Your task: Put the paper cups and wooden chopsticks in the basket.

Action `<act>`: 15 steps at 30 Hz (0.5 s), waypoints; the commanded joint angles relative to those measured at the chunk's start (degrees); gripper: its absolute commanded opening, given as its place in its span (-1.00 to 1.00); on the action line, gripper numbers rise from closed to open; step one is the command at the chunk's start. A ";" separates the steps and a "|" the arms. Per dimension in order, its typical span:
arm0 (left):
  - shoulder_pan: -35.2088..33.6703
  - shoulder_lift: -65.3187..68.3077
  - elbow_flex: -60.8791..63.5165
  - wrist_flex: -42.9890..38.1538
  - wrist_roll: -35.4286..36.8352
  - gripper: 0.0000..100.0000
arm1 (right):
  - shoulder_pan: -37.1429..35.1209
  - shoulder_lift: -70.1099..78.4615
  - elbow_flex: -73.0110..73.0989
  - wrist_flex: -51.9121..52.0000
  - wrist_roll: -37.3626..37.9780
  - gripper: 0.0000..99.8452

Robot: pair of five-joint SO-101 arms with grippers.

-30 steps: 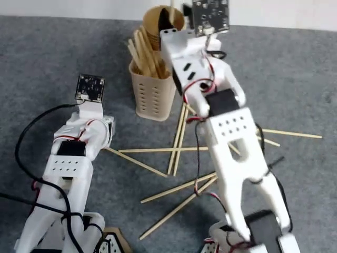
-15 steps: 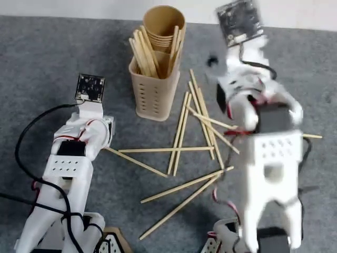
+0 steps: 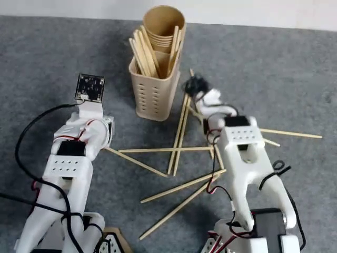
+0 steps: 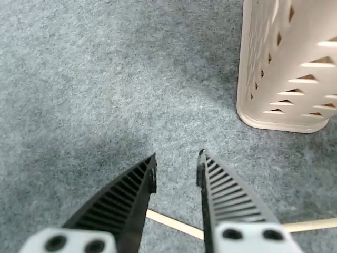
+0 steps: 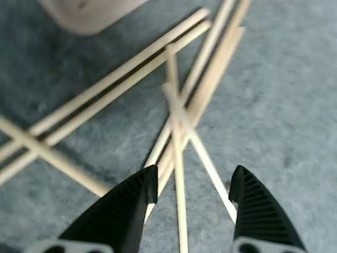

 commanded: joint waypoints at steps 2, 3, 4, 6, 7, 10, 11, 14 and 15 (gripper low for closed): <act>-0.40 -1.54 -0.31 -1.23 -0.62 -0.67 | 0.92 -0.22 4.26 -7.78 5.71 -0.55; -0.40 -1.54 -0.31 -1.23 -0.62 -0.67 | 1.63 -0.13 5.05 -9.27 6.51 -0.55; -0.31 -1.54 -0.31 -1.23 -0.62 -0.67 | 2.24 -0.13 5.49 -10.77 7.12 -0.55; -0.31 -1.54 -0.31 -1.14 -0.62 -0.67 | 3.65 1.19 5.67 -12.44 8.53 -0.55; -0.31 -1.54 -0.31 -1.14 -0.62 -0.67 | 4.18 2.51 5.76 -12.79 9.05 -0.55; -0.31 -1.54 -0.31 -1.14 -0.62 -0.67 | 5.49 8.84 5.49 -12.88 10.11 -0.55; -0.31 -1.54 -0.31 -1.14 -0.62 -0.67 | 5.76 10.95 4.97 -13.23 10.11 -0.55; -0.31 -1.45 -0.31 -1.14 -0.62 -0.67 | 6.02 16.40 1.10 -14.99 9.76 -0.55; -0.31 -1.45 0.04 -1.23 -0.62 -0.67 | 6.29 17.54 -0.04 -15.08 9.76 -0.55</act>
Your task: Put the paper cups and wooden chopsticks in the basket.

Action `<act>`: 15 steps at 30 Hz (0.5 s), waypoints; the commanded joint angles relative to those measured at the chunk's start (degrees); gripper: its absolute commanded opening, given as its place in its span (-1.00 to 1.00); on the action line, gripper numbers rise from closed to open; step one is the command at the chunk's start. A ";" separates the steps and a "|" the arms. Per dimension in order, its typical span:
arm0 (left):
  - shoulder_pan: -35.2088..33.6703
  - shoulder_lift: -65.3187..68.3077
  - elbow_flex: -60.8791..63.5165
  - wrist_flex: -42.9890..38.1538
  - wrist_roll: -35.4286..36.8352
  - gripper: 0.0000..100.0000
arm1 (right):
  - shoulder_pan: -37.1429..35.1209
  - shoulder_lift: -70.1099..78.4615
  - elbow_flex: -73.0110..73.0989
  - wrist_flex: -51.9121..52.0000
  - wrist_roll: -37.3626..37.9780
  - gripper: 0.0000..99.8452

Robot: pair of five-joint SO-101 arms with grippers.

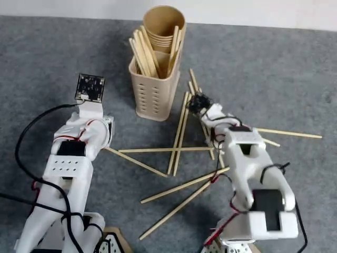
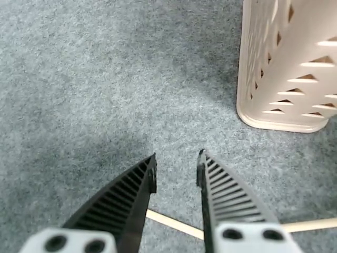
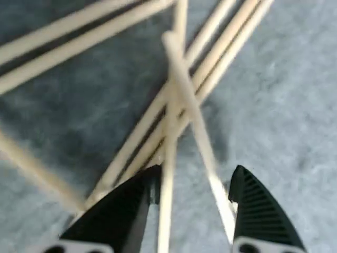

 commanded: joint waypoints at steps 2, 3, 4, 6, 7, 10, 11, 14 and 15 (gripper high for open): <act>-0.22 -1.45 0.31 -1.32 -0.62 -0.67 | 0.75 4.79 -4.44 -0.48 0.26 -0.56; 0.31 -1.45 0.40 -1.32 -0.62 -0.67 | 0.84 5.23 -5.05 -0.48 0.26 -0.62; 0.75 -1.45 0.40 -1.32 -0.62 -0.67 | 0.84 5.67 -5.67 -0.48 0.35 -0.71; 1.36 -1.45 0.48 -1.32 -0.62 -0.67 | 0.92 6.02 -6.20 -0.48 0.44 -1.00; 1.36 -1.45 0.48 -1.32 -0.62 -0.67 | 1.10 5.93 -6.29 -0.48 0.44 -0.99; 1.36 -1.45 0.48 -1.32 -0.62 -0.67 | 1.89 5.76 -6.37 -0.48 0.35 -1.00; 1.36 -1.45 0.48 -1.32 -0.62 -0.67 | 2.42 5.67 -6.46 -0.48 0.26 -0.98; 1.36 -1.45 0.48 -1.32 -0.62 -0.67 | 4.09 4.18 -9.10 -0.40 -1.93 -0.99; 1.36 -1.45 0.48 -1.32 -0.62 -0.67 | 4.88 2.59 -10.33 -0.40 -4.66 -0.99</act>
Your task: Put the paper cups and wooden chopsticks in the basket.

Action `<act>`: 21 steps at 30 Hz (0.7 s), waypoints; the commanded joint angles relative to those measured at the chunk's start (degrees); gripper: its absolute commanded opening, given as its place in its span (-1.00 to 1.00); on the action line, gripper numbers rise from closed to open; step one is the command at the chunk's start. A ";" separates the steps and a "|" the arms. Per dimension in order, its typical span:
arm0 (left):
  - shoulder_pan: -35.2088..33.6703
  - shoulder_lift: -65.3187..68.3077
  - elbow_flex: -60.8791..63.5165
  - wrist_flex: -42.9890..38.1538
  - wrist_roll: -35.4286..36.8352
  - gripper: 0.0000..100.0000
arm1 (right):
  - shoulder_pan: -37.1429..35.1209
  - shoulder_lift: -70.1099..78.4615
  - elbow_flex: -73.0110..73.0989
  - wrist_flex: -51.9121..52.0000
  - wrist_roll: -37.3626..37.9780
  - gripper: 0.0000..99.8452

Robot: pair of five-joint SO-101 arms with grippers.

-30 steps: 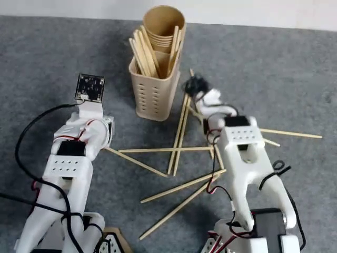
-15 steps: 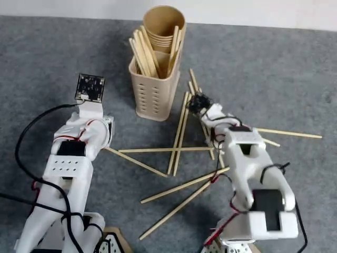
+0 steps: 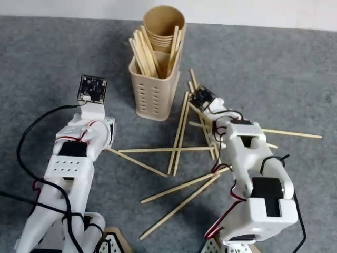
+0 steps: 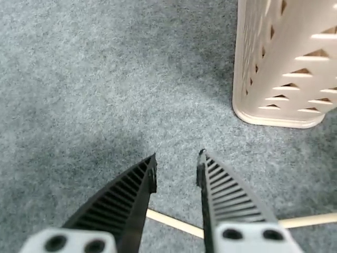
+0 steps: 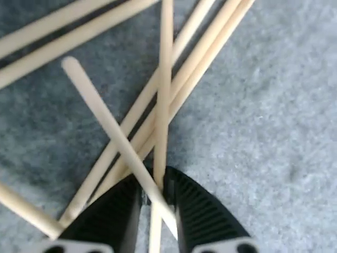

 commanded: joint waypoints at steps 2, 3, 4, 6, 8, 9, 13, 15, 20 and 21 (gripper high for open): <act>0.84 -1.45 -0.22 -0.97 -0.62 -0.67 | 4.44 -7.08 -6.64 -0.75 -9.93 -0.99; 0.84 -1.45 -0.22 -0.97 -0.62 -0.67 | 4.97 -9.98 -8.04 -0.75 -12.48 -0.99; 0.84 -1.45 -0.22 -0.97 -0.62 -0.67 | 5.23 -13.05 -9.45 -0.75 -15.21 -0.99; 0.84 -1.45 -0.22 -0.97 -0.62 -0.67 | 5.32 -19.47 -12.00 -0.75 -20.66 -0.99; 0.84 -1.45 -0.22 -0.97 -0.62 -0.67 | 4.97 -25.01 -15.08 -0.84 -26.90 -0.99; 0.84 -1.45 -0.22 -0.97 -0.62 -0.67 | 4.53 -27.47 -16.92 -0.84 -30.15 -0.99; 0.84 -1.45 -0.22 -0.97 -0.70 -0.67 | 1.01 -32.92 -24.13 -0.84 -40.44 -0.99; 0.84 -1.45 -0.22 -0.97 -0.70 -0.67 | -1.98 -33.63 -28.53 -0.84 -43.87 -0.99; 0.75 -1.45 -0.22 -0.97 -0.70 -0.67 | -11.12 -33.54 -38.90 -0.92 -45.89 -0.99; 0.75 -1.45 -0.22 -0.97 -0.70 -0.67 | -13.14 -33.54 -40.40 -0.92 -45.89 -0.99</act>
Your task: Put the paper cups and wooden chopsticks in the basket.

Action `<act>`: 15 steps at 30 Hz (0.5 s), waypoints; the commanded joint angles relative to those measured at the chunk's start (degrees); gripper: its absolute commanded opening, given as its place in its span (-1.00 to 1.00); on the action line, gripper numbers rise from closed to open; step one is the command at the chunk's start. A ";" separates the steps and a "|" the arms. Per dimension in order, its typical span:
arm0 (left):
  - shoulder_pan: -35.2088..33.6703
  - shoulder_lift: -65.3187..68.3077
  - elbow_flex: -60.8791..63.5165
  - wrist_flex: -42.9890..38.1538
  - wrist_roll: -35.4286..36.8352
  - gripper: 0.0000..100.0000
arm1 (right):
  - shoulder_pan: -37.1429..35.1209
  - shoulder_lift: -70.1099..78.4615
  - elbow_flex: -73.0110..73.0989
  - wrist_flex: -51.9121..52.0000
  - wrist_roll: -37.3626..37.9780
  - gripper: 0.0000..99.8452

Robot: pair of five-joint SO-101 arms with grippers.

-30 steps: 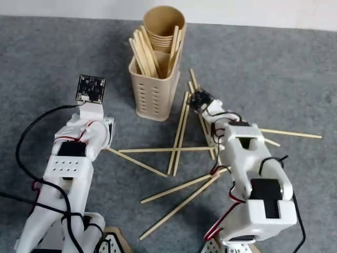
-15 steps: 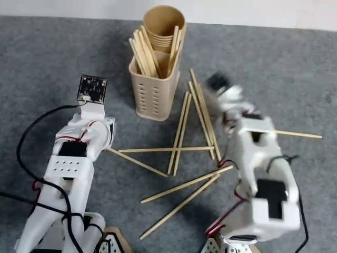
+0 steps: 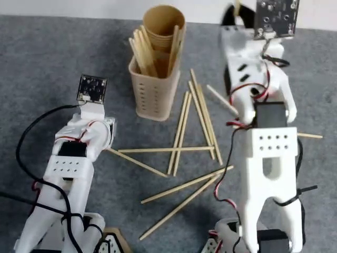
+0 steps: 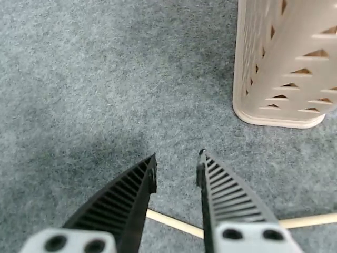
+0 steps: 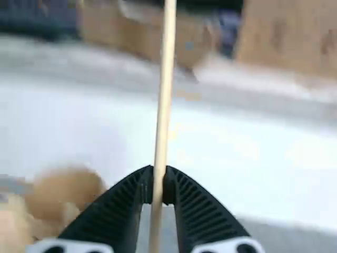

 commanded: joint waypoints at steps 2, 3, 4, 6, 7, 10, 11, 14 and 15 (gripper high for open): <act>0.66 -1.45 -0.22 -0.97 -0.70 -0.67 | -8.84 -2.42 -8.13 -0.92 -1.41 -0.99; 0.66 -1.45 -0.22 -0.97 -0.70 -0.67 | -10.15 -2.33 -7.69 -1.01 -3.34 -0.99; 0.57 -1.45 -0.22 -0.97 -0.70 -0.67 | -11.12 -1.98 -6.73 -1.36 -5.89 -0.99; 0.57 -1.45 -0.22 -0.97 -0.70 -0.67 | -11.82 -0.40 -4.79 -5.58 -10.46 -0.99; 0.57 -1.45 -0.22 -0.97 -0.70 -0.67 | -11.82 0.57 -3.91 -8.57 -12.22 -0.99; 0.57 -1.45 -0.22 -0.97 -0.70 -0.67 | -11.91 3.65 -0.92 -15.87 -15.21 -0.99; 0.57 -1.45 -0.22 -0.97 -0.70 -0.67 | -12.00 4.62 -0.13 -17.27 -15.47 -0.99; 0.66 -1.45 -0.22 -0.97 -0.70 -0.67 | -13.49 7.43 2.95 -19.47 -15.38 -0.99; 0.75 -1.45 -0.22 -0.97 -0.70 -0.67 | -13.67 8.31 3.65 -19.56 -15.38 -0.99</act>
